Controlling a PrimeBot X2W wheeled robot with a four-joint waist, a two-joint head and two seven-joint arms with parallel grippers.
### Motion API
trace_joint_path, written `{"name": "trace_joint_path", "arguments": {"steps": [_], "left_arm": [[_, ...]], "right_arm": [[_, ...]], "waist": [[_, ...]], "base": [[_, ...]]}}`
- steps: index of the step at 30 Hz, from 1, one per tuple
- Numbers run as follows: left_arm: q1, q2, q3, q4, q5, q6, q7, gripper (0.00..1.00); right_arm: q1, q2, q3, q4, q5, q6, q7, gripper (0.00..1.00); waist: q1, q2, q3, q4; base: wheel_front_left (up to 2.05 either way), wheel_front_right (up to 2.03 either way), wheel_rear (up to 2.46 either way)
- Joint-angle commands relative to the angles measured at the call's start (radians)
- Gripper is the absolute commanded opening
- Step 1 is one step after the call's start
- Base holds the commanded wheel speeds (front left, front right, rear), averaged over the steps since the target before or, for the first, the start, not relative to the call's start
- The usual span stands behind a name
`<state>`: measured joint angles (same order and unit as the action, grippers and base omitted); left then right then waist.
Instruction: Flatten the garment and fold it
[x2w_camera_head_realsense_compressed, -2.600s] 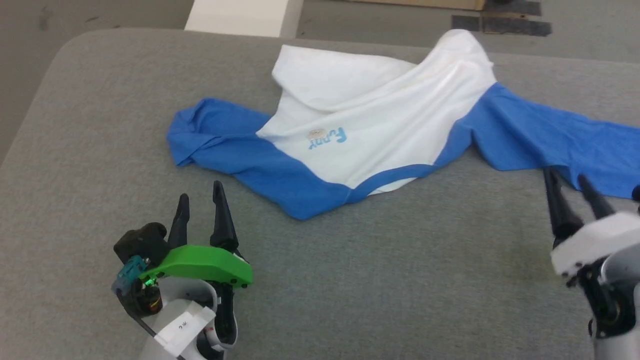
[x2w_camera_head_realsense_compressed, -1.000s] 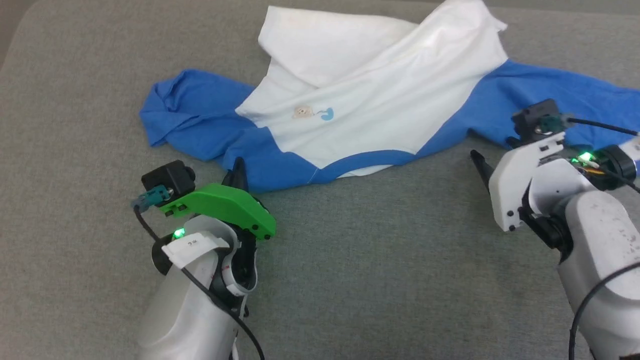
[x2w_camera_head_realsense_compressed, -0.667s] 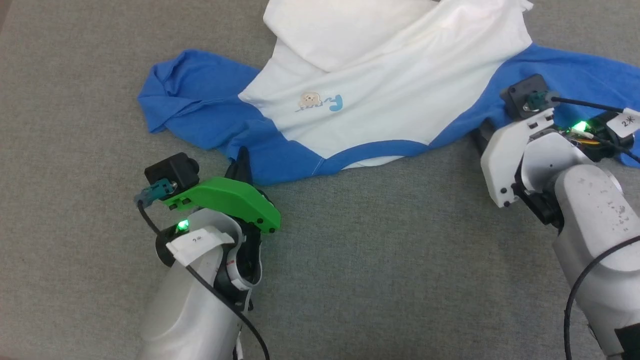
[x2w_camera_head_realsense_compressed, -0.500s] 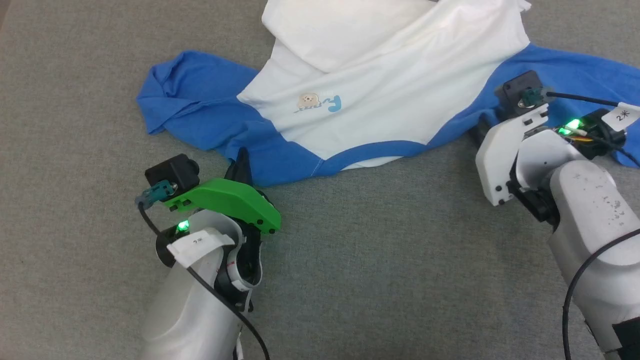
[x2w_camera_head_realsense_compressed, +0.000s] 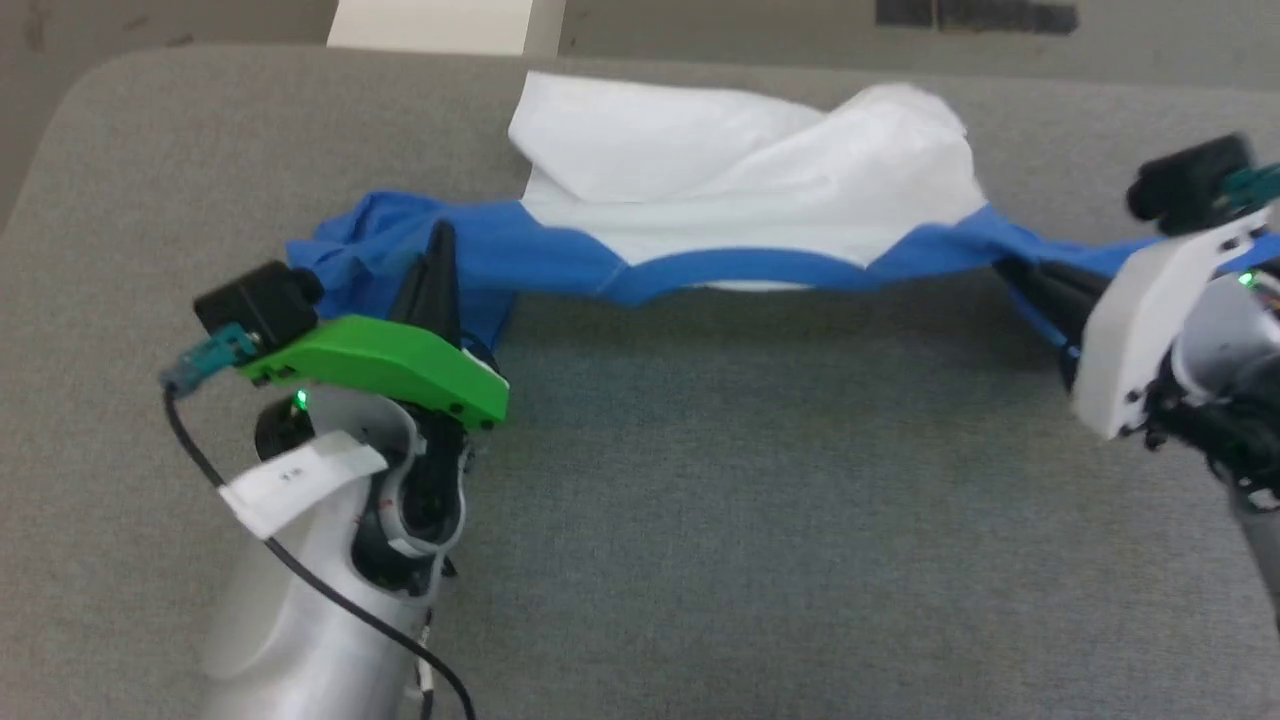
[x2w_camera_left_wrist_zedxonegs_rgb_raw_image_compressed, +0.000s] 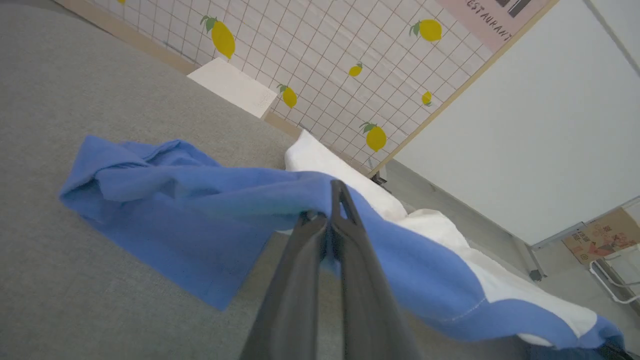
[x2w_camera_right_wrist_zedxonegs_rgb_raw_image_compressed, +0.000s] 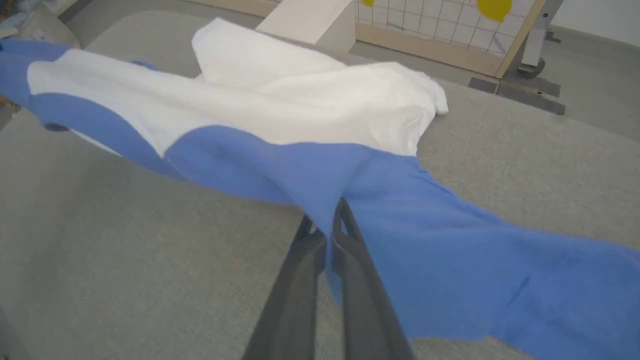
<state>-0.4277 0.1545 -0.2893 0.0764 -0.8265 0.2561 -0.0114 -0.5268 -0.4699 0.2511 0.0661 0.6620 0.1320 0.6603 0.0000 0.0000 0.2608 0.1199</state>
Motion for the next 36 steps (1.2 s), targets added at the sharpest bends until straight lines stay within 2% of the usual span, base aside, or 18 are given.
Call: {"name": "trace_joint_path", "arguments": {"steps": [1,4,10,19,27,32,36], "left_arm": [[-0.027,0.023,0.007,-0.030,-0.002,-0.005,0.015,0.00],[-0.106,0.058,0.011,-0.096,0.002,-0.012,0.062,0.00],[-0.326,0.104,0.022,-0.146,0.026,-0.023,0.126,0.00],[-0.625,0.143,0.024,0.006,0.074,-0.021,0.194,0.00],[-0.835,0.163,-0.014,0.230,0.152,0.006,0.237,0.00],[-0.979,0.175,-0.031,0.313,0.218,0.034,0.222,0.00],[-1.093,0.177,-0.032,0.348,0.265,0.056,0.171,0.00]], "right_arm": [[0.005,-0.007,-0.023,-0.038,0.033,-0.001,0.023,0.00],[-0.028,-0.018,-0.087,-0.119,0.076,-0.001,0.061,0.00],[-0.148,0.019,-0.193,-0.193,0.103,-0.001,0.100,0.00],[-0.371,0.065,-0.257,-0.126,0.067,-0.001,0.165,0.00],[-0.607,0.077,-0.202,0.010,-0.013,-0.001,0.207,0.00],[-0.781,0.063,-0.147,0.097,-0.086,-0.001,0.127,0.00],[-0.921,0.047,-0.111,0.176,-0.143,-0.001,0.010,0.00]], "waist": [[0.0000,0.0000,-0.079,-0.041],[0.0000,0.0000,-0.114,-0.049],[0.0000,0.0000,-0.168,-0.062],[0.0000,0.0000,-0.156,-0.093],[0.0000,0.0000,-0.002,-0.142],[0.0000,0.0000,0.136,-0.181],[0.0000,0.0000,0.232,-0.204]], "base": [[0.00,0.00,0.00],[0.00,0.00,0.00],[0.00,0.00,0.00],[0.00,0.00,0.00],[0.00,0.00,0.00],[0.00,0.00,0.00],[0.00,0.00,0.00]]}}
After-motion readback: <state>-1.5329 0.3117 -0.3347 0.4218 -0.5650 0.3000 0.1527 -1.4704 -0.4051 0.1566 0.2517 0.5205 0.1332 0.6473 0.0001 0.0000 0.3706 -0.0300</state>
